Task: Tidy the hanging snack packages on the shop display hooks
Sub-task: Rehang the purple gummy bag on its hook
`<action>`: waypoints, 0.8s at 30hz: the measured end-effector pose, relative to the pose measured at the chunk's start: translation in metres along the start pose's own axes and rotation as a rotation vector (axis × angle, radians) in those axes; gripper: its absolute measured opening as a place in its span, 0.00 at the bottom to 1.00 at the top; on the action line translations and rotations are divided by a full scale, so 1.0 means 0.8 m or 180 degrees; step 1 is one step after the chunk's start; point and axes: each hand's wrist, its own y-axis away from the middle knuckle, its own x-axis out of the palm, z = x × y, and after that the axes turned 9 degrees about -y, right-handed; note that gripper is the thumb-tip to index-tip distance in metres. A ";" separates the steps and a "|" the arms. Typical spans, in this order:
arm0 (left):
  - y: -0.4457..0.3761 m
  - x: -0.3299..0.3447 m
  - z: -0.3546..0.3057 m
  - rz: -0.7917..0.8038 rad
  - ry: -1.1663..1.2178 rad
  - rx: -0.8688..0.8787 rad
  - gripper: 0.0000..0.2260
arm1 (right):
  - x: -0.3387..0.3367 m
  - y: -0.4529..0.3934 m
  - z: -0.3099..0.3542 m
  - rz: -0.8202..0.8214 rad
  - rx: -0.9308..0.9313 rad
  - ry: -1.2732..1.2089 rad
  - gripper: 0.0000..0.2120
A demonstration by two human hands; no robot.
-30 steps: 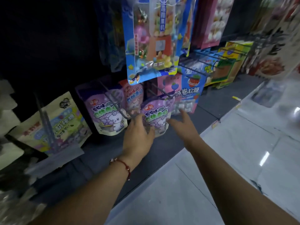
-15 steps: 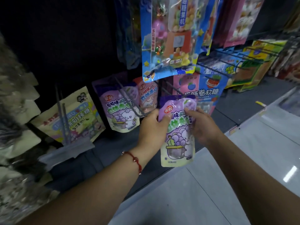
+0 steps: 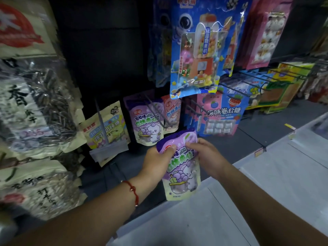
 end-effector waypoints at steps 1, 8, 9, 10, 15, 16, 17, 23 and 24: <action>0.001 -0.006 0.001 -0.0031 0.0137 -0.0040 0.05 | 0.007 -0.001 -0.003 0.0014 -0.0017 0.0080 0.06; -0.011 -0.028 -0.001 -0.0348 0.0708 -0.0180 0.04 | 0.039 -0.013 -0.014 -0.0046 -0.0043 0.0080 0.07; -0.014 -0.026 -0.003 -0.0400 0.0727 -0.0189 0.05 | 0.042 -0.016 -0.014 -0.0086 -0.0060 0.0051 0.09; -0.018 -0.024 -0.004 -0.0457 0.0724 -0.0210 0.06 | 0.044 -0.019 -0.013 -0.0108 -0.0077 0.0014 0.12; -0.032 -0.011 -0.012 -0.0652 0.0785 -0.0244 0.12 | 0.046 -0.035 -0.012 -0.0239 -0.0127 -0.0173 0.18; -0.035 -0.009 -0.013 -0.0685 0.0743 -0.0251 0.14 | 0.046 -0.037 -0.012 -0.0269 -0.0120 -0.0171 0.18; -0.038 -0.007 -0.013 -0.0710 0.0715 -0.0261 0.15 | 0.045 -0.040 -0.013 -0.0297 -0.0103 -0.0155 0.18; -0.056 -0.008 -0.007 -0.0873 0.0444 -0.0264 0.26 | 0.047 -0.051 -0.017 -0.0433 -0.0061 0.0031 0.17; -0.059 -0.008 -0.007 -0.0932 0.0442 -0.0274 0.26 | 0.049 -0.054 -0.018 -0.0484 -0.0103 0.0096 0.16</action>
